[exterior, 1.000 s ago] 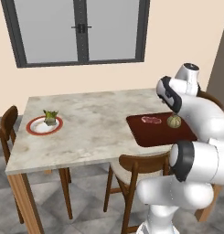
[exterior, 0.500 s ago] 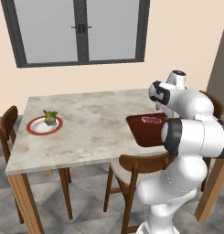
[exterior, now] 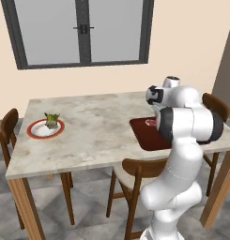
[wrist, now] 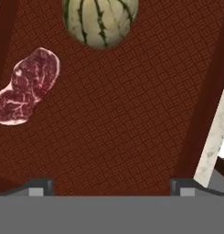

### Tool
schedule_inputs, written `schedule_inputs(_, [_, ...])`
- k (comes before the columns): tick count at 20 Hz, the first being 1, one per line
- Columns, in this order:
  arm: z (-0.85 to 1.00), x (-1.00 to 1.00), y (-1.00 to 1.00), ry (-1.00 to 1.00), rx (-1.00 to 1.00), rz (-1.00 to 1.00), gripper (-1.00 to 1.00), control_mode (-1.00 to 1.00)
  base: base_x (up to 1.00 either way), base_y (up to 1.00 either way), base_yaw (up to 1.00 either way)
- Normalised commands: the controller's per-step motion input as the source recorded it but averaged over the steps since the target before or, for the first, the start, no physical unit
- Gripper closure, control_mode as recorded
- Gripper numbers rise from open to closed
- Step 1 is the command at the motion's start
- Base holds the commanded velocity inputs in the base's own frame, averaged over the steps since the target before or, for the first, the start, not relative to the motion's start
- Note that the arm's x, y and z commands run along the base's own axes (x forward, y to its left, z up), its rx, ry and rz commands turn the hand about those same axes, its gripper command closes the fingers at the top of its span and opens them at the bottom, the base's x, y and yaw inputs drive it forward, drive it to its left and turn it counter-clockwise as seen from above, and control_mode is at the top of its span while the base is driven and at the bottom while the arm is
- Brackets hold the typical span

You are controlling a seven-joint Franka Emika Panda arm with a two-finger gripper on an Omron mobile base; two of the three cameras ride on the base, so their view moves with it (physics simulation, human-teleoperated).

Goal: Create a steak meal by picking up the steak and asparagus from the tray and placing them on the plate. Leave the squash on the tray.

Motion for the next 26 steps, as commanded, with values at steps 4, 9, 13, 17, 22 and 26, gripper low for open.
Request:
schedule_inputs(4, [-0.32, 0.47, -0.12, 0.10, 0.01, 0.00, -1.00, -1.00, 0.00, 0.00, 0.00])
schedule_inputs(9, [-0.33, 0.39, -0.17, 0.08, 0.02, 0.00, -1.00, -1.00, 0.00, 0.00, 0.00])
schedule_inputs(13, [-0.35, 0.25, -0.25, 0.01, 0.01, 0.00, -1.00, -1.00, 0.00, 0.00, 0.00])
schedule_inputs(17, [-0.27, 0.25, -0.17, 0.00, 0.01, 0.00, -1.00, -1.00, 0.00, 0.00, 0.00])
schedule_inputs(22, [-0.22, 0.30, -0.06, 0.00, 0.00, 0.00, -1.00, -1.00, 0.00, 0.00, 0.00])
schedule_inputs(26, [-0.20, 0.25, 0.00, 0.00, 0.00, 0.00, -1.00, -1.00, 0.00, 0.00, 0.00])
